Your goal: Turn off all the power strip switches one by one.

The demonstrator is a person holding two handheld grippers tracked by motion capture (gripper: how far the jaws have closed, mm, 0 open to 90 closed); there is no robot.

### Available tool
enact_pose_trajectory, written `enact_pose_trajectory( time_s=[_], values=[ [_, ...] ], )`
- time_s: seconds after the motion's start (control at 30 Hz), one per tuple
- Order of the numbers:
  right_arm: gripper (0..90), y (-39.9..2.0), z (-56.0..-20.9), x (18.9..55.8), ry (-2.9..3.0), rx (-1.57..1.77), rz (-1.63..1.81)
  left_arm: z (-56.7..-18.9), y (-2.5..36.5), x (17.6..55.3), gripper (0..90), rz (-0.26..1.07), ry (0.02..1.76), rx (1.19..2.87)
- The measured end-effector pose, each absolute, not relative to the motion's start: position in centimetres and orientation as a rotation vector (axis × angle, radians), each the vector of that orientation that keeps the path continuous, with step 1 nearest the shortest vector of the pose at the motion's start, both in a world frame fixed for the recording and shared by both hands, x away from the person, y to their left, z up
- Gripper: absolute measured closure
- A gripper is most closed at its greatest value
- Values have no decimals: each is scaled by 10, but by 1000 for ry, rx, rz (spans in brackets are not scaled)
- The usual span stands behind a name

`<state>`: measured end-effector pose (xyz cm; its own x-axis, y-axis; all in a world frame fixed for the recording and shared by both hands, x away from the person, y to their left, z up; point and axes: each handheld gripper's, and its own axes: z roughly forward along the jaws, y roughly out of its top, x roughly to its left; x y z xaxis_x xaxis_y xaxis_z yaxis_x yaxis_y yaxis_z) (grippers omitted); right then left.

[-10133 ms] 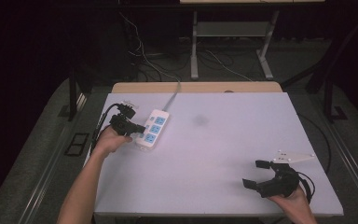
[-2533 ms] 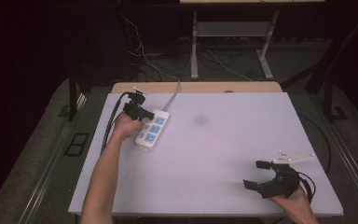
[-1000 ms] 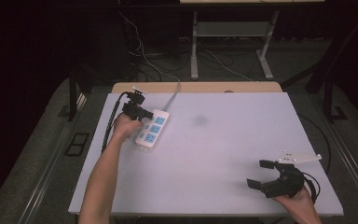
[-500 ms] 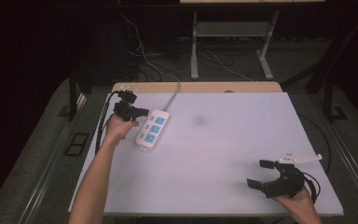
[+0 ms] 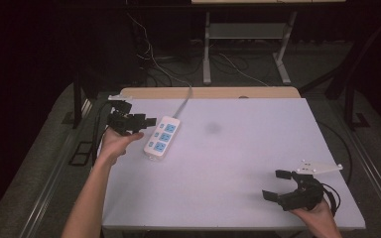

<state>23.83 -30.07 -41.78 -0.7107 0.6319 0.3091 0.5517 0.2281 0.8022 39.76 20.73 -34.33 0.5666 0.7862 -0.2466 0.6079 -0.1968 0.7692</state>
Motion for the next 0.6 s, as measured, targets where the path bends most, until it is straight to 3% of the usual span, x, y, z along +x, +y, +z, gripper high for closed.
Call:
enact_pose_trajectory(
  time_s=[0.13, 0.5, 0.6],
  values=[
    [5, -300, -418, 238, 2399, 1153, 1512, -347, 209, 382, 201, 247, 1111, 1888],
    [5, -298, -417, 238, 2401, 1148, 1514, -362, 207, 340, 5, 265, 1090, 1880],
    [5, -299, -417, 238, 2401, 1149, 1513, -368, 205, 326, 0, 270, 1061, 1870]
  ],
)
